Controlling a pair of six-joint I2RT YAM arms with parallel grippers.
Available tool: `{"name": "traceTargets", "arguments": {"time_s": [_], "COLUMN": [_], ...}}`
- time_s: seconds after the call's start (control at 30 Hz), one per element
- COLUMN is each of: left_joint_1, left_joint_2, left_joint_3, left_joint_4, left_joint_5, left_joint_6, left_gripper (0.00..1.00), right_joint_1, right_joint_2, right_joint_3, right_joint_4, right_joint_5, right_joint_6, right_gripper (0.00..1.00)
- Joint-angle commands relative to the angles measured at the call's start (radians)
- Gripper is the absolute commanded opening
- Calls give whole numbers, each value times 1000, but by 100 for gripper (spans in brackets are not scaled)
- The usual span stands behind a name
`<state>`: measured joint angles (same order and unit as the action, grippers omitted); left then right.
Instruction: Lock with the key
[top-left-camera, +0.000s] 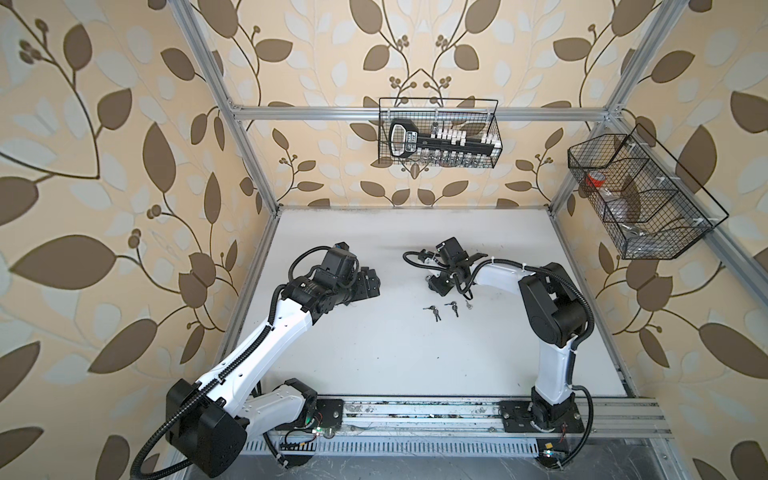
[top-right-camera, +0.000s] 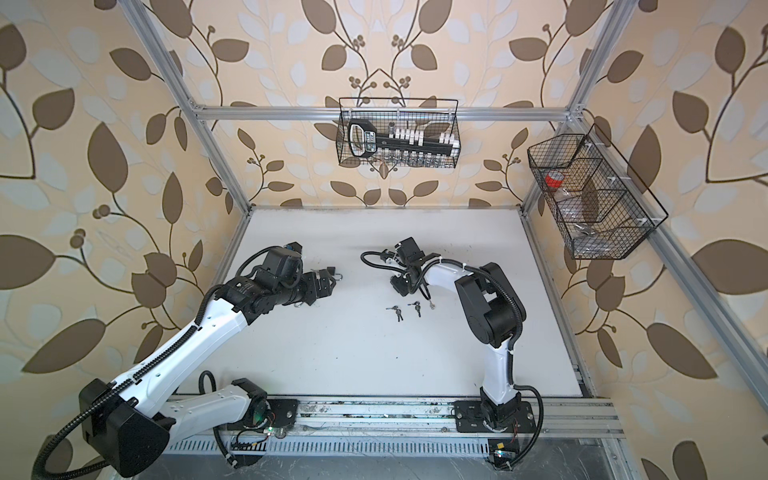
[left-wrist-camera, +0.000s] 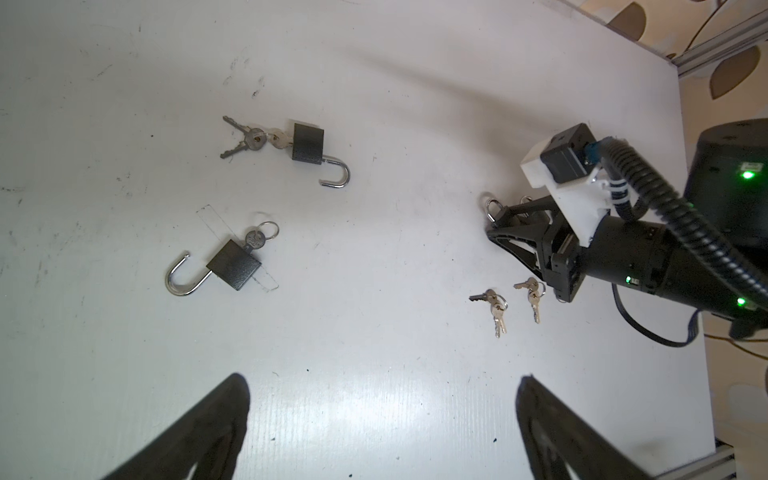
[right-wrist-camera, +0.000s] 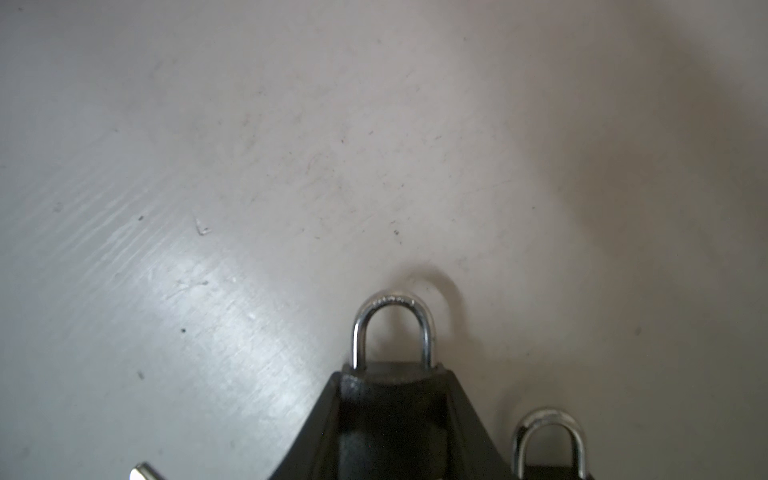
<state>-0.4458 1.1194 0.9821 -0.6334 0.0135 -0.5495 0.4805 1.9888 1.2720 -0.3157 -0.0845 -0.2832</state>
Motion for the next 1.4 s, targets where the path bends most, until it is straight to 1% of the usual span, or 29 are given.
{"name": "traceTargets", "arguments": {"time_s": [0.0,0.13,0.27,0.43,0.57,0.73,0.8,0.87,0.93,1.0,1.07,1.13,1.2,1.3,1.37], "left_joint_1": [-4,-4,-4,-4,-4,-4,0,15,47,97,146,195,256,358,417], "left_joint_2": [-6,-7,-5,-6,-9,-10,-13,-17,-21,-20,-18,-20,-24,-38,-55], "left_joint_3": [35,33,36,38,34,29,29,29,27,25,23,21,12,-4,-15], "left_joint_4": [-15,-17,-14,-14,-15,-12,-13,-9,2,12,20,26,32,38,36], "left_joint_5": [-39,-40,-33,-33,-31,-33,-48,-44,-14,31,74,110,152,235,272], "left_joint_6": [18,20,20,23,22,14,7,10,13,18,21,26,26,19,17], "left_gripper": [99,99,99,99,99,99,99,99,99,99,99,99,99,99,99], "right_joint_1": [3,3,4,4,4,3,3,5,11,24,48,93,145,209,249], "right_joint_2": [32,45,58,60,61,47,9,-55,-125,-177,-187,-164,-119,-44,4], "right_joint_3": [41,41,43,43,43,48,42,5,-43,-89,-104,-82,-36,50,99], "right_joint_4": [-41,-52,-63,-68,-68,-67,-39,34,122,215,264,271,249,209,204], "right_joint_5": [5,-2,-12,-14,-19,-17,-7,7,-9,-71,-119,-119,-133,-179,-217], "right_joint_6": [-35,-42,-44,-49,-48,-40,-21,8,51,88,108,106,74,11,-22], "right_gripper": [7,14,28,39,43,44,44,44,44,44,45,45,44,44,43]}}
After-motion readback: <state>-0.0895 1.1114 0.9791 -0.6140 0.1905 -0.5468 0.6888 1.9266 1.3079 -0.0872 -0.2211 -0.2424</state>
